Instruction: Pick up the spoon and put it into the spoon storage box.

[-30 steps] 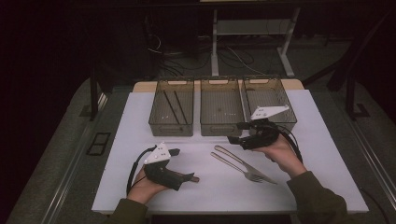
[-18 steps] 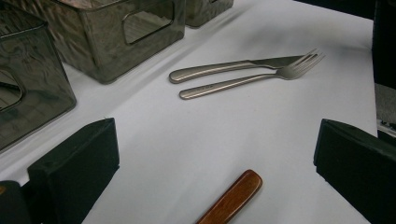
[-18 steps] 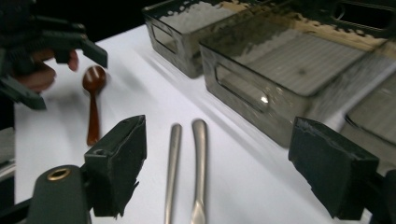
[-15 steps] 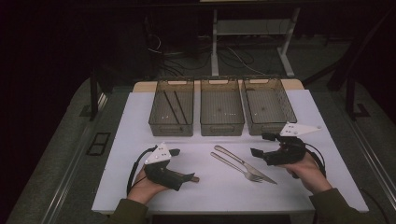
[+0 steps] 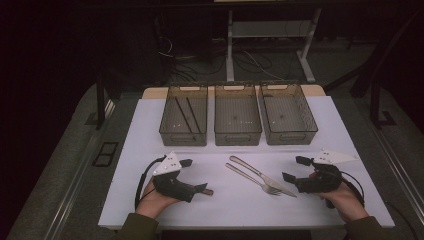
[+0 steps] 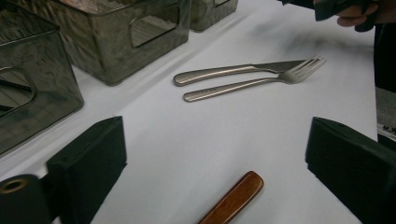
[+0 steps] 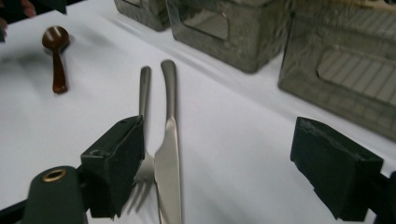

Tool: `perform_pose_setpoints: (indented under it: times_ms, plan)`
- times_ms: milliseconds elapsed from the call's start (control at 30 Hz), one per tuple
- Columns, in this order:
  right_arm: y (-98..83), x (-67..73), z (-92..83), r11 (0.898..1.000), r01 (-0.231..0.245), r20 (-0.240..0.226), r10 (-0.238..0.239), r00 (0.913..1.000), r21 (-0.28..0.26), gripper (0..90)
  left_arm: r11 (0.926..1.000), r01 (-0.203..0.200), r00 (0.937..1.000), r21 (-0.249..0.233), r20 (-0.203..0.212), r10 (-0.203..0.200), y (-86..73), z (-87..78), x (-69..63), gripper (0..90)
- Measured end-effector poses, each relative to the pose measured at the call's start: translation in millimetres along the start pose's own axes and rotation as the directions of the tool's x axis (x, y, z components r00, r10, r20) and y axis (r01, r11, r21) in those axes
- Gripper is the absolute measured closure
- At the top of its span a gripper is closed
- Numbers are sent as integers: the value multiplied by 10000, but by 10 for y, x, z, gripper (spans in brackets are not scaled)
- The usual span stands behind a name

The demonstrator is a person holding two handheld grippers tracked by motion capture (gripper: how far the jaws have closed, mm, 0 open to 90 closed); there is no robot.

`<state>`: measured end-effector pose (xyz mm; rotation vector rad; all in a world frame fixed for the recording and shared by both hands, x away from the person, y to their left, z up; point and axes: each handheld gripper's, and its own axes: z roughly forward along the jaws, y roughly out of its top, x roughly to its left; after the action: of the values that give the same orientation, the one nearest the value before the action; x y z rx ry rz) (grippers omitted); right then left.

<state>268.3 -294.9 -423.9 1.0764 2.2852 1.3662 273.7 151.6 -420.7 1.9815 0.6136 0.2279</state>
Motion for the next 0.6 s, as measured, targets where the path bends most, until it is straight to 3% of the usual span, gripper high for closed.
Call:
perform_pose_setpoints:
  times_ms: [67,200,333,433,500,600]
  plan:
    - [-46,-11,-21,9999,-77,313,74,9995,83,171,10000,51,10000,50,-26,-51,5,-17,10,140]
    - [-136,-26,-100,9994,-345,477,345,9983,2,171,9997,85,10000,245,-3,-85,5,-40,16,249]
    - [-192,-23,-158,9993,-362,674,365,9971,-52,171,9962,64,9989,868,464,-104,-26,-55,19,517]
    - [-214,-16,-178,9993,-379,734,382,9966,-54,171,9912,-54,9975,1320,706,-40,-48,-59,21,711]
    - [-215,-19,-173,9992,-406,718,407,9966,-32,171,9864,-166,9957,1633,928,14,-63,-37,14,789]
    - [-222,-19,-145,9994,-350,699,344,9970,75,171,9736,-491,9916,2228,1273,209,-95,28,-14,888]
